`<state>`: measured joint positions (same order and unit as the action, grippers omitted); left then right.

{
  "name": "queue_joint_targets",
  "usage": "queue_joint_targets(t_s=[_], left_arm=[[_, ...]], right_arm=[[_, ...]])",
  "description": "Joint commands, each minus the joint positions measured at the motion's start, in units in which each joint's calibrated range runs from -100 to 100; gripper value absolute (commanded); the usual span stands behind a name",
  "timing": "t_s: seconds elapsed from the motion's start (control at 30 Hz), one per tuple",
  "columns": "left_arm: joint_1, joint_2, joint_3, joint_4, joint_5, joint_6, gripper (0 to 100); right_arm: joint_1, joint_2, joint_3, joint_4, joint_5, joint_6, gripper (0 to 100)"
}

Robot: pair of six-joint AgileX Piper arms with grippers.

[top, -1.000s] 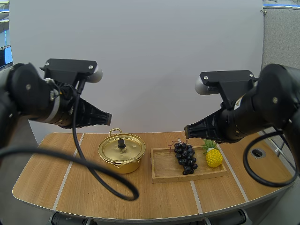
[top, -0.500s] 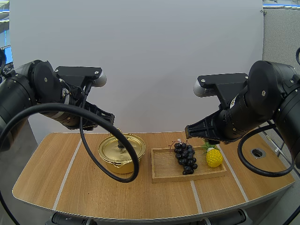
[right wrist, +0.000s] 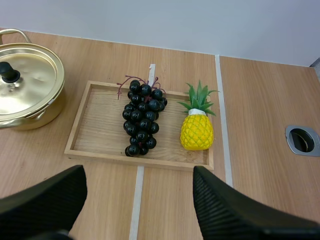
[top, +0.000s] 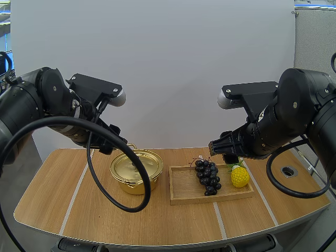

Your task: Open the pot, put the pineapple inside, and close it

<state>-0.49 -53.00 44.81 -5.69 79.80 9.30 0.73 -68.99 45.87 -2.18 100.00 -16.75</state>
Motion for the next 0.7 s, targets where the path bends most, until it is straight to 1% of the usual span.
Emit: queue_joint_targets(t_s=[0.0,0.07,0.17,0.43,0.5,0.67], left_arm=[[0.1,0.1,0.0,-0.1,-4.6,0.5,100],[0.1,0.1,0.0,0.0,-4.4,1.6,100],[0.1,1.5,0.0,-0.6,-3.1,5.7,100],[0.1,11.8,-0.3,-6.9,-1.3,17.8,100],[0.1,15.2,-1.3,-7.7,-2.0,19.6,100],[0.02,23.5,-7.2,-8.8,-1.4,20.6,100]], right_arm=[[-0.2,-0.1,-0.4,-0.2,0.0,0.1,100],[-0.2,-0.1,-0.4,-0.2,0.0,0.1,100],[-0.2,-0.1,-0.4,-0.2,0.0,0.1,100],[-0.2,-0.1,-0.4,-0.2,0.0,0.1,100],[-0.2,-0.1,-0.4,-0.2,0.0,0.1,100],[-0.2,-0.1,-0.4,-0.2,0.0,0.1,100]])
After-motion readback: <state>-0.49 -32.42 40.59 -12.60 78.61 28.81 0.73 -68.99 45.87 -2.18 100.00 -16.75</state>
